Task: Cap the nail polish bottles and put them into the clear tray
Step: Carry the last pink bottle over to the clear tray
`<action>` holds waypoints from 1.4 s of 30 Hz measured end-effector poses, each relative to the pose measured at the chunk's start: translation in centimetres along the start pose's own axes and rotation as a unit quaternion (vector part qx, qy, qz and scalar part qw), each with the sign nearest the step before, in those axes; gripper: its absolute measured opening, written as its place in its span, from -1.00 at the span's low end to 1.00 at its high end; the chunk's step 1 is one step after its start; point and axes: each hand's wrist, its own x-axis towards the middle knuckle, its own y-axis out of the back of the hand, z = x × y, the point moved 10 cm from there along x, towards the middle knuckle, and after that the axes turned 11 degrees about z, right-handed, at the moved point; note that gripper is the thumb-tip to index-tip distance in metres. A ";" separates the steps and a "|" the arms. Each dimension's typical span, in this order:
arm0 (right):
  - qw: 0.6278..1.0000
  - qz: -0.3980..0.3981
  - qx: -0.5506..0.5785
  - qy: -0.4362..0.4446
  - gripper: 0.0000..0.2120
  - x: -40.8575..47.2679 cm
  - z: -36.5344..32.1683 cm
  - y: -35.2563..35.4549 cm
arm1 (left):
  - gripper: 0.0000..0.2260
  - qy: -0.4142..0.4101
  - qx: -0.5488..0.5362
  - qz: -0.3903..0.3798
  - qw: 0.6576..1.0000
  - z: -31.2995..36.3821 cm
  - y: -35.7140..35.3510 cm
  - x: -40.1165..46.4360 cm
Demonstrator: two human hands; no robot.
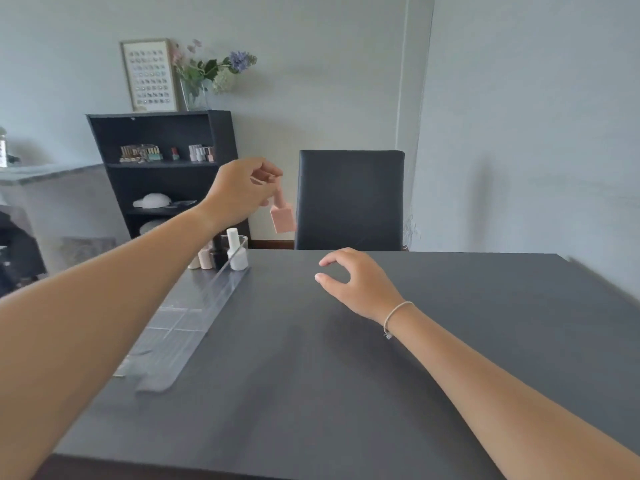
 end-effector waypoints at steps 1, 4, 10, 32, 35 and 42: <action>1.000 -0.006 0.013 0.013 -0.78 0.3 -1.3 -1.1 | -0.84 0.001 0.009 0.004 1.000 -0.6 1.3 0.0; 0.998 -0.026 0.048 0.044 -0.75 0.8 -4.9 -4.3 | -0.84 0.009 0.032 0.016 0.999 -2.5 5.2 -0.2; 0.989 -0.078 0.092 0.087 -0.68 1.0 -10.3 -10.0 | -0.84 0.035 0.078 0.037 0.996 -6.4 11.3 -0.9; 0.989 -0.058 0.118 0.068 -0.75 0.9 -10.2 -12.8 | -0.81 0.099 0.153 0.039 0.982 -19.0 11.9 -1.9; 0.990 -0.057 0.114 0.067 -0.74 1.0 -10.1 -12.8 | -0.81 0.095 0.162 0.029 0.982 -19.9 10.9 -1.4; 0.990 -0.058 0.107 0.070 -0.72 1.0 -10.1 -12.9 | -0.83 0.098 0.156 0.020 0.983 -21.5 9.7 -1.0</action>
